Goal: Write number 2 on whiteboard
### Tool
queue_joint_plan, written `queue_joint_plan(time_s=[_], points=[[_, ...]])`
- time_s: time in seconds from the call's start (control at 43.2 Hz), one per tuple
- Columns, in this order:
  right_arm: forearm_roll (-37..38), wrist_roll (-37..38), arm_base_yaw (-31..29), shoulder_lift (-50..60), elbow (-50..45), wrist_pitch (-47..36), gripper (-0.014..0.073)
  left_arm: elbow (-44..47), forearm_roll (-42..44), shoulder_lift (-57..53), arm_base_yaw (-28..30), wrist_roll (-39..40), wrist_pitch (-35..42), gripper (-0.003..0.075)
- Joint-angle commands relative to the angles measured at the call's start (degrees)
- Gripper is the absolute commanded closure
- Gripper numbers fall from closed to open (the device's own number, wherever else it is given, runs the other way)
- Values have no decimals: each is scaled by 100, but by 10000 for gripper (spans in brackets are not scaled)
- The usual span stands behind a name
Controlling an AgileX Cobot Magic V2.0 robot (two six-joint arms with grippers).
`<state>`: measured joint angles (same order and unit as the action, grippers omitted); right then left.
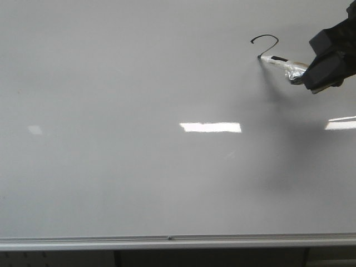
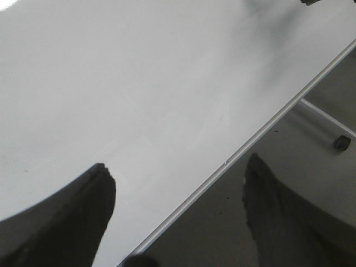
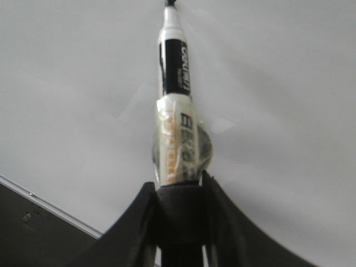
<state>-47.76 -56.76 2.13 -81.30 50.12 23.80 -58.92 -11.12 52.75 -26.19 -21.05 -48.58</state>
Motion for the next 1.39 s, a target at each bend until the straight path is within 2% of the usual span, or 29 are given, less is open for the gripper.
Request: queue_joint_plan(time_s=[0.0, 0.231, 0.44, 0.532, 0.671, 0.787, 0.926, 1.157, 1.365], points=[[-88, -44, -103, 156, 214, -290, 660, -154, -89, -47, 6, 68, 439, 241], [88, -44, -1002, 163, 214, 312, 660, -154, -89, -47, 6, 68, 439, 241], [42, -44, -946, 589, 221, 651, 660, -154, -89, -47, 6, 68, 439, 241], [42, -135, -755, 1016, 221, 1108, 660, -180, -89, -13, 6, -3, 419, 241], [42, -896, -85, 1642, 221, 2111, 660, -497, -184, 310, -269, -711, 4, 241], [42, -1422, 586, 2026, 221, 2930, 660, -863, -226, 755, -791, -1221, -452, 241], [56, -1554, 1143, 2196, 221, 3578, 660, -1269, -251, 1220, -1479, -1564, -713, 235], [171, -1554, 1449, 2191, 221, 3855, 660, -1957, -456, 1971, -2294, -2051, -1227, 232], [171, -1554, 1449, 2191, 221, 3873, 660, -2464, -628, 2721, -2552, -2102, -1470, 181]])
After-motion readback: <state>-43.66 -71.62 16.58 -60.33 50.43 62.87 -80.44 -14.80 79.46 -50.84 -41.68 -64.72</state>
